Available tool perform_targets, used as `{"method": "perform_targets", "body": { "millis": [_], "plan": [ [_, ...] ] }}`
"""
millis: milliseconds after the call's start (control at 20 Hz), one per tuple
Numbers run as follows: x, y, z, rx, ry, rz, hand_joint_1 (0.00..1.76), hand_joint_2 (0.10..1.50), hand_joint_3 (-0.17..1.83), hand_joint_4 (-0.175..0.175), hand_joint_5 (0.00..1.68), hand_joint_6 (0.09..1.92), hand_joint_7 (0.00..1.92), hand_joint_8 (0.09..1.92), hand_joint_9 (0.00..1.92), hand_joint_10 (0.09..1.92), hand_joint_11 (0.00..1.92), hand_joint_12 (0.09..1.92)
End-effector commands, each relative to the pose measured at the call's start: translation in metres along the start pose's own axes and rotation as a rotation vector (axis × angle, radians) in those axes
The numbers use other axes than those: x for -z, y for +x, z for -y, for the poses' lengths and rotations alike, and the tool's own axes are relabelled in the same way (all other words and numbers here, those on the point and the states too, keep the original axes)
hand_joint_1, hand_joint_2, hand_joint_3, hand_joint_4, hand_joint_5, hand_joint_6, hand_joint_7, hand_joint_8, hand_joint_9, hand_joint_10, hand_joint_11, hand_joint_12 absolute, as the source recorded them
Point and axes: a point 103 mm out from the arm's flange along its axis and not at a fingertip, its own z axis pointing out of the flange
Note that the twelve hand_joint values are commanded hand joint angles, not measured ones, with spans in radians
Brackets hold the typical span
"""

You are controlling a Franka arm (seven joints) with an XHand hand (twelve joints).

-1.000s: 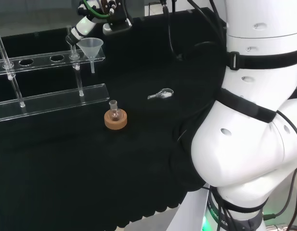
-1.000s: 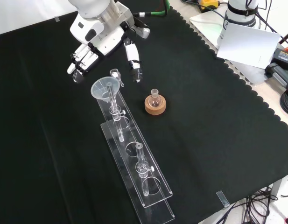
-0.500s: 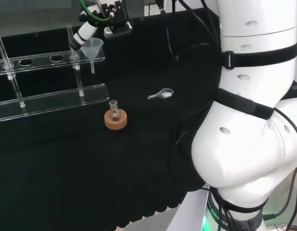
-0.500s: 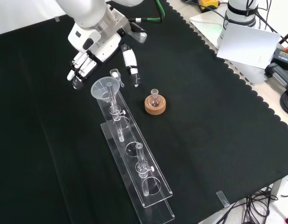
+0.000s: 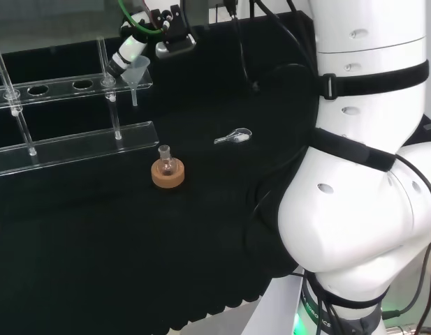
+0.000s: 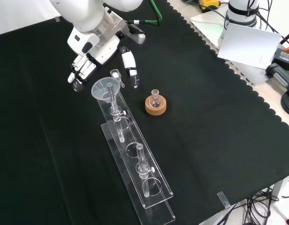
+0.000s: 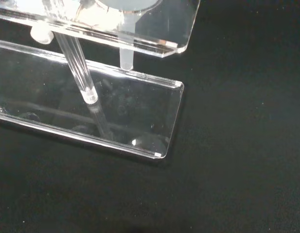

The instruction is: Pick up the funnel from the transparent funnel stand.

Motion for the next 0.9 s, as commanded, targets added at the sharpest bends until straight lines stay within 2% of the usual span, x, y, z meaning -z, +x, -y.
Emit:
{"method": "perform_targets", "body": {
  "millis": [50, 200, 350, 550, 900],
  "plan": [
    [-0.004, 0.001, -0.006, 0.009, 0.021, 0.011, 0.43, 0.61, 0.01, 0.007, 0.00, 0.09, 0.00, 0.09, 0.00, 0.09, 0.00, 0.95],
    [-0.008, 0.002, -0.008, 0.010, 0.029, 0.015, 0.43, 0.61, 0.01, 0.005, 0.00, 0.09, 0.00, 0.09, 0.00, 0.09, 0.00, 0.95],
    [-0.011, -0.001, -0.008, -0.009, 0.023, 0.025, 0.43, 0.62, 0.01, 0.003, 0.00, 0.09, 0.00, 0.09, 0.00, 0.09, 0.00, 0.96],
    [-0.012, -0.007, -0.007, -0.035, -0.009, 0.052, 0.44, 0.63, 0.01, -0.012, 0.00, 0.09, 0.00, 0.09, 0.00, 0.09, 0.00, 1.01],
    [-0.015, -0.018, -0.011, -0.051, 0.002, 0.020, 0.45, 0.65, 0.01, -0.030, 0.00, 0.09, 0.00, 0.09, 0.00, 0.09, 0.00, 1.11]
  ]
}}
